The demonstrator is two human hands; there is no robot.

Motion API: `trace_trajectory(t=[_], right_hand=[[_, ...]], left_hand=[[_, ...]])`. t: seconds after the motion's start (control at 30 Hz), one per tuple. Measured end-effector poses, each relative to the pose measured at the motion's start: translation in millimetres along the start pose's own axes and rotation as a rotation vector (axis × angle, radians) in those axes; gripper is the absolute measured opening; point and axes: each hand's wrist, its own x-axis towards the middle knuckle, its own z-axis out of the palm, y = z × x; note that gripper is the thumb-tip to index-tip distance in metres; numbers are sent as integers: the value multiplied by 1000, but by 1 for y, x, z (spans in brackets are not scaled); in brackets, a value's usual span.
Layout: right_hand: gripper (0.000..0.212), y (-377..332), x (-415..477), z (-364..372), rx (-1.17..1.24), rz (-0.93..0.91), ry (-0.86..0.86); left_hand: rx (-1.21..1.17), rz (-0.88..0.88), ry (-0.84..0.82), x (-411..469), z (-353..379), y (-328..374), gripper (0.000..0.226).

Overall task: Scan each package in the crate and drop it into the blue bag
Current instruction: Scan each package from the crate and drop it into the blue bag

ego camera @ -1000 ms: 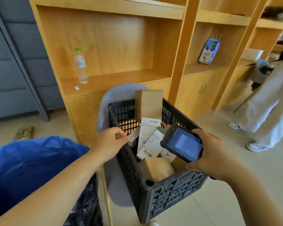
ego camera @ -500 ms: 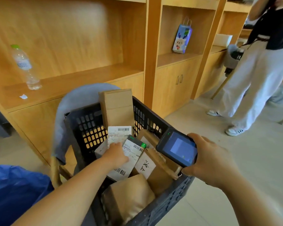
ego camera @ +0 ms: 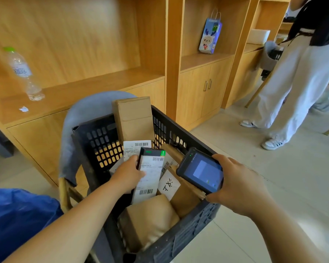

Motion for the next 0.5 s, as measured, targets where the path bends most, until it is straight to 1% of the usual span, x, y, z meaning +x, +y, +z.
trace_trajectory(t=[0.13, 0.23, 0.3, 0.33, 0.37, 0.43, 0.47, 0.5], right_hand=[[93, -5, -15, -6, 12, -1, 34], [93, -11, -27, -11, 17, -12, 55], [94, -17, -36, -14, 16, -23, 63], [95, -20, -41, -15, 13, -29, 65], [96, -23, -45, -16, 10, -36, 65], [96, -28, -54, -18, 1, -57, 53], [94, -31, -58, -19, -8, -70, 41], [92, -33, -61, -20, -19, -83, 24]], left_hand=[[-267, 33, 156, -21, -19, 6, 23], [-407, 63, 252, -37, -35, 5, 15], [-466, 80, 298, -48, -46, 5, 17], [-493, 88, 320, -55, -52, 5, 22], [-519, 96, 341, -61, -57, 4, 33], [-556, 116, 358, -74, -68, 2, 65], [-565, 135, 361, -81, -72, 1, 75], [-582, 158, 365, -88, -76, 0, 78]])
